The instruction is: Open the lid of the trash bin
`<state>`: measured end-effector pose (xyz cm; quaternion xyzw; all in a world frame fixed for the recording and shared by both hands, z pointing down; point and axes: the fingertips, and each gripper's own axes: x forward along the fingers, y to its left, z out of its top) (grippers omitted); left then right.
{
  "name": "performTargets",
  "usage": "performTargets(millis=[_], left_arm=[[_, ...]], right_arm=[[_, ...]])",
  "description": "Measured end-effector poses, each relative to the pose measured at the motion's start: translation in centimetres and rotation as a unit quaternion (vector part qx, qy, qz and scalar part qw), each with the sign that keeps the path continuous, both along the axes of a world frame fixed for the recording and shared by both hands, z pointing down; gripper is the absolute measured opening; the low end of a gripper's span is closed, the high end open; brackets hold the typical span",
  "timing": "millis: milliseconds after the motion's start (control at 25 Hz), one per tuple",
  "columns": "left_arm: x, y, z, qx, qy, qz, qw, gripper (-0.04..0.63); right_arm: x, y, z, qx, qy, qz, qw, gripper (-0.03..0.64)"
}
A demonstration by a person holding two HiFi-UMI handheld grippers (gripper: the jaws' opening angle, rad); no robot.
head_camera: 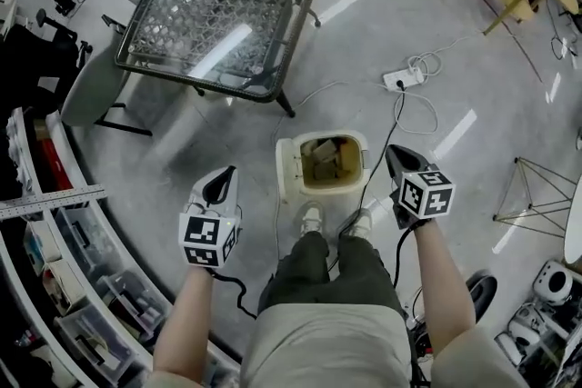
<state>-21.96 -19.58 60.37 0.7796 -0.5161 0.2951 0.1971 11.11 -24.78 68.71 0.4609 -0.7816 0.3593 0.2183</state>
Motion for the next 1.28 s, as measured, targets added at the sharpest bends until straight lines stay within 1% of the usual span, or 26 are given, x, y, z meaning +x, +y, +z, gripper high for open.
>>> performTargets(millis=[160, 320, 480, 640, 760, 920, 1120, 1280], left_arm=[[0.8, -0.8, -5.6, 0.031, 0.002, 0.013, 0.9994, 0.002], [1.7, -1.3, -11.0, 0.059, 0.013, 0.022, 0.9979, 0.002], [2.5, -1.9, -16.6, 0.098, 0.017, 0.035, 0.9944, 0.002], [3.8, -2.3, -21.9, 0.144, 0.017, 0.052, 0.988, 0.002], [4.4, -2.4, -25.7, 0.18, 0.014, 0.064, 0.9815, 0.002], [4.9, -2.2, -30.4, 0.229, 0.011, 0.07, 0.9708, 0.002], [6.3, -1.2, -34.2, 0.266, 0.009, 0.084, 0.9603, 0.002], [7.4, -0.8, -36.1, 0.279, 0.013, 0.091, 0.9559, 0.002]], right_arm=[[-0.1, 0.6, -8.6, 0.051, -0.011, -0.004, 0.999, 0.003], [-1.3, 1.6, -17.9, 0.104, -0.028, -0.024, 0.994, 0.003], [-2.3, 2.3, -26.6, 0.172, -0.042, -0.035, 0.984, 0.003], [-2.5, 3.2, -33.4, 0.231, -0.045, -0.038, 0.971, 0.003], [-2.6, 4.1, -37.4, 0.27, -0.043, -0.039, 0.961, 0.003], [-2.4, 4.7, -41.6, 0.312, -0.029, -0.028, 0.949, 0.003], [-2.2, 6.3, -45.6, 0.344, -0.038, -0.028, 0.938, 0.002], [-2.6, 7.1, -48.2, 0.367, -0.045, -0.038, 0.928, 0.002]])
